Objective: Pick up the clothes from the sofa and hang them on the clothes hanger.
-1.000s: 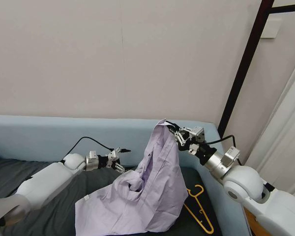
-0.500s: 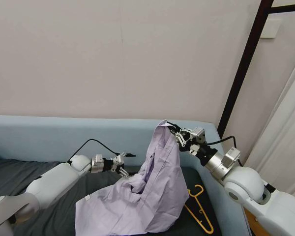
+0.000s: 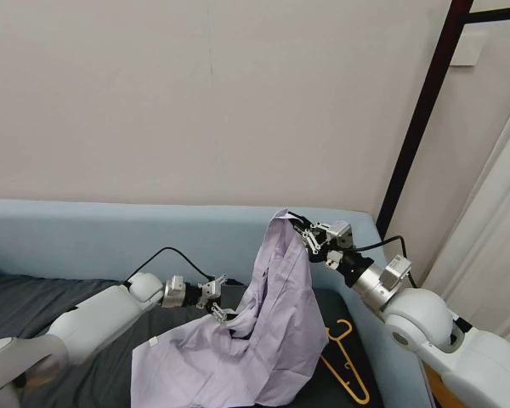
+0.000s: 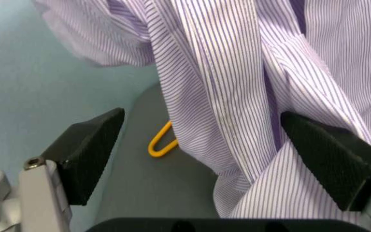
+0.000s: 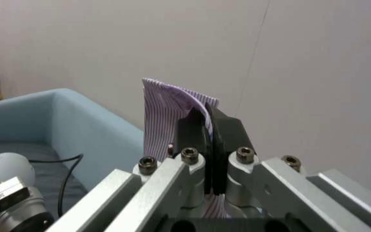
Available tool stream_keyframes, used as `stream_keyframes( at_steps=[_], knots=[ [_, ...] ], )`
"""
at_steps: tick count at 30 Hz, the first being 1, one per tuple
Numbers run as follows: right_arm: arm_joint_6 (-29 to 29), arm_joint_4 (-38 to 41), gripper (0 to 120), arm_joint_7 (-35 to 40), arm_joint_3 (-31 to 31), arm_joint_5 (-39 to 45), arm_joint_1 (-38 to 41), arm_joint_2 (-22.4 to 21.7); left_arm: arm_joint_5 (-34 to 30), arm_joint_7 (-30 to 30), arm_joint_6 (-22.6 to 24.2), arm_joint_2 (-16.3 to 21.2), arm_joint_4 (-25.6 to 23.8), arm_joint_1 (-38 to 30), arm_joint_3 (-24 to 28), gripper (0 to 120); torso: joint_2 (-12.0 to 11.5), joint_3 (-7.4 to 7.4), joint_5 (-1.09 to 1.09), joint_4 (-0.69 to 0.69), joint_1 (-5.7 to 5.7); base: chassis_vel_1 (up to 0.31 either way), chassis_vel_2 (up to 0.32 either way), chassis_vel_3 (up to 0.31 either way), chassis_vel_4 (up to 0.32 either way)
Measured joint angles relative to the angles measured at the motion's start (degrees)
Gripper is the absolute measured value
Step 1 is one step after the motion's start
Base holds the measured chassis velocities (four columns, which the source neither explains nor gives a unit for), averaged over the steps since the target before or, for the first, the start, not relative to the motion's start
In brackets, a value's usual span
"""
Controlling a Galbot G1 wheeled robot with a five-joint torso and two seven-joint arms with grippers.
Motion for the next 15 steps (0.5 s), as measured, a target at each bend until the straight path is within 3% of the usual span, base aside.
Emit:
stream_keyframes(
  at_steps=[15],
  knots=[
    [-0.4, -1.5, 0, 0.8, -0.1, 1.7, 0.9, 0.3, -0.6, 0.2, -0.6, 0.5, -0.4, 1.1, 0.4, 34, 0.0, 0.0, 0.0, 0.01, 0.0, 0.0, 0.0, 0.0, 0.0]
  ],
)
